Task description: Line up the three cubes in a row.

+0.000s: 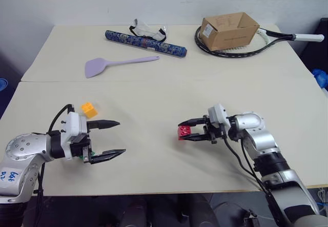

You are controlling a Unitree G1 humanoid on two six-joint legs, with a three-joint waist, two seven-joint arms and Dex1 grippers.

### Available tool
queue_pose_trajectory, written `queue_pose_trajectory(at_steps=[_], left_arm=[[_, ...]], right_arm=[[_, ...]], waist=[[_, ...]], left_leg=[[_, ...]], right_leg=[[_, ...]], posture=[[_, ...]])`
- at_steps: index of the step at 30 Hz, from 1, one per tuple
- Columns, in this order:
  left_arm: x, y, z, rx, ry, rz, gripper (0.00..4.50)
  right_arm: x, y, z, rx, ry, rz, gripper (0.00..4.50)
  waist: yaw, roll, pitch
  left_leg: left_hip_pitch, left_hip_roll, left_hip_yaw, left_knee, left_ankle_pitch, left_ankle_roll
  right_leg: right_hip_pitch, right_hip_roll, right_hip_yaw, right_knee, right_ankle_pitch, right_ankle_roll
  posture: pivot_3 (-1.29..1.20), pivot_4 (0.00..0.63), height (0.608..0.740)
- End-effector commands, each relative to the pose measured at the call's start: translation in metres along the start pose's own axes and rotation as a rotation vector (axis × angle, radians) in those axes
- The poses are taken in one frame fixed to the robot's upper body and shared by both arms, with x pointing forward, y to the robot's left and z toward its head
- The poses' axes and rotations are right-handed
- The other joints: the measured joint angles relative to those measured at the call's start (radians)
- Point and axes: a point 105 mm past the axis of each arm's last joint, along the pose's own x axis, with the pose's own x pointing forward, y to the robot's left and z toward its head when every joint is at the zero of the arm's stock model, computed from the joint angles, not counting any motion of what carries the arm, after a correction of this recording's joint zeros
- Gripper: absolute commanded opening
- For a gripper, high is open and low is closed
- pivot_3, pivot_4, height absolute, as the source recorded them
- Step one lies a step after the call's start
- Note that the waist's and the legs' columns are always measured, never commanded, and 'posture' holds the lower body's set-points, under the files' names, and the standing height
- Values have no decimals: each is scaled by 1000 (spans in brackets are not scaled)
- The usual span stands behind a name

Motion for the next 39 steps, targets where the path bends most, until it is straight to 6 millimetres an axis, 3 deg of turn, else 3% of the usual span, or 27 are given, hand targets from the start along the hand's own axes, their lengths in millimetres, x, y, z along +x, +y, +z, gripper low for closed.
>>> queue_pose_trajectory(at_steps=[1, 6, 11, 14, 15, 20, 23, 27, 29, 32, 36, 39], left_arm=[[-5, 4, 4, 34, 8, 10, 4500], [-10, 8, 6, 38, 7, 33, 4500], [-22, 6, 1, 9, 36, 63, 4500], [-40, 12, -2, -50, 40, 150, 4500], [-55, 15, -7, -82, 45, 213, 4500], [-111, 12, -32, -204, 101, 397, 4500], [-157, 4, -56, -273, 195, 529, 4500], [-185, -5, -71, -310, 266, 579, 4500], [-185, -8, -72, -315, 262, 564, 4500], [-167, -11, -69, -293, 234, 505, 4500], [-123, -7, -62, -276, 119, 501, 4500], [-102, -16, -65, -309, 52, 524, 4500]], right_arm=[[0, 0, -7, -20, 13, 29, 1490], [-3, -6, -10, -11, 17, -6, 1490], [-9, -11, 3, -51, -12, -28, 3130], [-18, -7, 13, -88, -15, -32, 4150], [-26, -5, 19, -113, -23, -60, 4474], [-50, 14, 36, -191, -90, -131, 4474], [-66, 34, 31, -173, -101, -173, 4474], [-74, 49, 25, -153, -93, -200, 4474], [-74, 55, 25, -94, -111, -200, 4474], [-70, 60, 25, -62, -123, -193, 4474], [-54, 63, 43, -138, -184, -157, 4474], [-49, 59, 56, -192, -218, -163, 4474]], waist=[[2, 0, 0], [1, 0, 0], [-3, 0, 0], [-1, 0, 0], [0, 0, 0], [2, 0, 0], [2, 0, 0], [2, 0, 0], [4, 0, 0], [5, 0, 0], [4, 1, 0], [-1, -1, 0]], left_leg=[[0, 0, 0, 0, 0, 0], [0, 0, 0, 1, 0, 0], [0, 0, 0, 1, 0, -1], [-1, 0, -1, 1, 0, -1], [-1, 0, -1, 1, 0, -1], [-1, 0, -1, 0, -1, -1], [-1, 0, -1, 0, -1, -1], [0, 0, -1, 0, -3, 0], [0, 0, -1, 0, -4, 0], [1, 0, -2, 0, -6, -5], [1, 0, -2, 0, -6, -4], [1, 1, -2, 0, -5, -3]], right_leg=[[0, 0, 0, 0, 0, 0], [0, -1, 0, 0, 0, 0], [0, 0, 0, 0, 0, 0], [-1, -1, 0, 0, 0, 0], [-1, -1, 0, 0, 0, 0], [0, -1, -1, -1, 0, 0], [0, -1, -1, -2, 0, 0], [0, -1, -1, -3, 0, -1], [0, -2, -1, -4, 0, -1], [0, -3, -1, -3, -1, -1], [-1, -3, 0, -3, -1, -1], [-1, -2, 0, -3, -1, -1]], posture=[[0, 150, 740], [0, 150, 740], [0, 150, 740], [0, 150, 740], [0, 150, 740], [0, 150, 740], [0, 150, 740], [0, 150, 740], [0, 150, 740], [0, 150, 740], [0, 150, 740], [0, 150, 740]])
